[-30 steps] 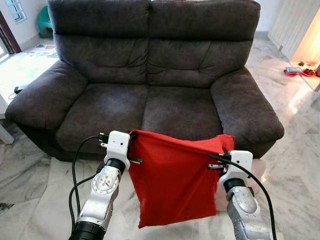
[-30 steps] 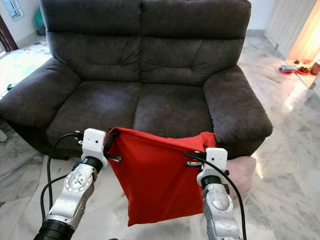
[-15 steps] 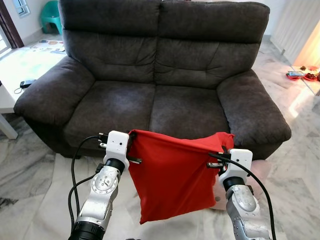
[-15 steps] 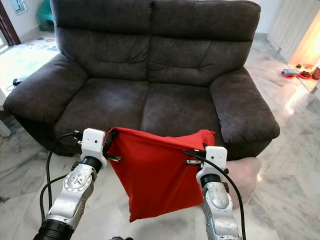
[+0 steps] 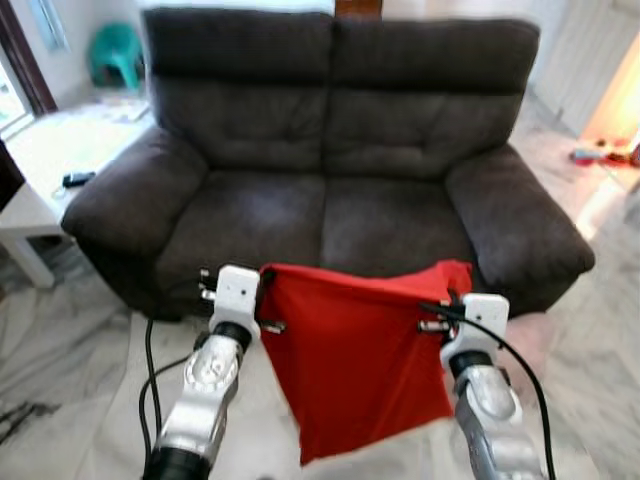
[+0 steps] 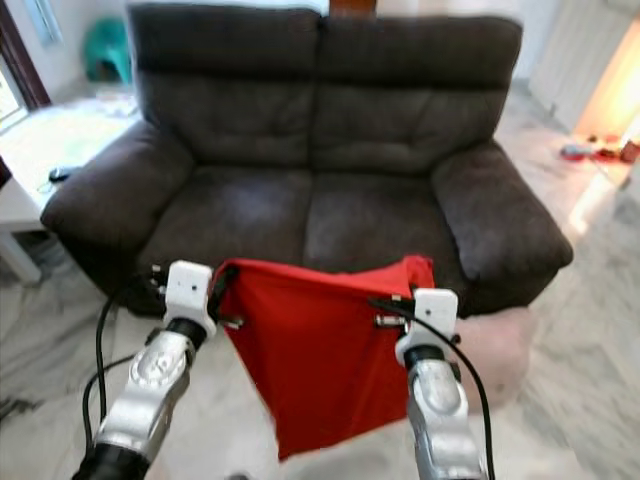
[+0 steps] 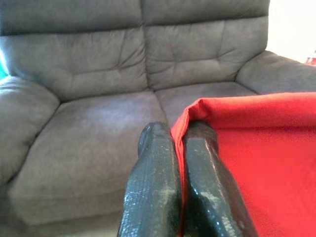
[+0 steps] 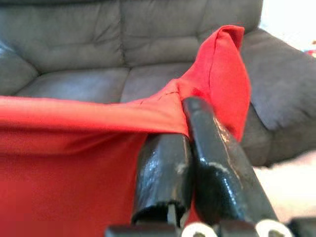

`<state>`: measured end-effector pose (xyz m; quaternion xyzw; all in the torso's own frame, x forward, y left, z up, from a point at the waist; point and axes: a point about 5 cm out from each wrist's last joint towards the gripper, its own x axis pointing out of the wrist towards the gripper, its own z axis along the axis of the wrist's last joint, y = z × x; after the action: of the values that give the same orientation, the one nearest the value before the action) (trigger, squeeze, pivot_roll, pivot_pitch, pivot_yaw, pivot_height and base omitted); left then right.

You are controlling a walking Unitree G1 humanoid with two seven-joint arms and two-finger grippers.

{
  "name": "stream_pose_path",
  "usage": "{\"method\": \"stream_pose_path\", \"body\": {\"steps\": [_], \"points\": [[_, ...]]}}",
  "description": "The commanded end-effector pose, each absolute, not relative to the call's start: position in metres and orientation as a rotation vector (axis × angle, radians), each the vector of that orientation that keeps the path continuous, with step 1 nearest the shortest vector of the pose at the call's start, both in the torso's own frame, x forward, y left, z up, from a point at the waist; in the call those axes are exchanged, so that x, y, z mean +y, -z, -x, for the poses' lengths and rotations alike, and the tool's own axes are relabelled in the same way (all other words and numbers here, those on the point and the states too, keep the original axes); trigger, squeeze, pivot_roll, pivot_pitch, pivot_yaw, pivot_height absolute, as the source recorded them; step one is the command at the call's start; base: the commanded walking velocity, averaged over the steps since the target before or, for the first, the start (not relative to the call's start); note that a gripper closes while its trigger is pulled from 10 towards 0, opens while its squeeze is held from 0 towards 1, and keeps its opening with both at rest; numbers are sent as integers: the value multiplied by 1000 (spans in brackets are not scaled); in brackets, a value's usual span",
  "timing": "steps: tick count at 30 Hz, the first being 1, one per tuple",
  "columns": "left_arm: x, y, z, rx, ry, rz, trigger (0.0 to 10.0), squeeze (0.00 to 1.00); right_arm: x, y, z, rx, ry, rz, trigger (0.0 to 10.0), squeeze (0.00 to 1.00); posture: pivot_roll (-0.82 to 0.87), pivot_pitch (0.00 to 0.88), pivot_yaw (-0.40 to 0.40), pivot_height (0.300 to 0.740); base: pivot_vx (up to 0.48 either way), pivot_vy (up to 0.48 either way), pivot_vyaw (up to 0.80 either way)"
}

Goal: Move the pillow to the sofa from floor

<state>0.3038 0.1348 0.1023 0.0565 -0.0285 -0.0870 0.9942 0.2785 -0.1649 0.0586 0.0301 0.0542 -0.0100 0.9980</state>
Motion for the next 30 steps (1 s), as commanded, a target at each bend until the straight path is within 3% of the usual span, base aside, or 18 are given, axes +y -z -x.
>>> {"method": "stream_pose_path", "body": {"steps": [1, 23, 30], "points": [[149, -112, -308, -96, 94, -102, 10000, 0, -189, -83, -285, -9, 107, -52, 10000, 0, -34, 0, -22, 736, 0, 292, 0], [150, -113, -308, -99, 78, -101, 10000, 0, -187, -86, -287, -18, 96, -54, 10000, 0, -20, 0, -34, 736, 0, 229, 0], [151, -114, -309, -99, 79, -107, 10000, 0, -186, -85, -286, -13, 95, -59, 10000, 0, -18, 0, -30, 736, 0, 2, 0]]}}
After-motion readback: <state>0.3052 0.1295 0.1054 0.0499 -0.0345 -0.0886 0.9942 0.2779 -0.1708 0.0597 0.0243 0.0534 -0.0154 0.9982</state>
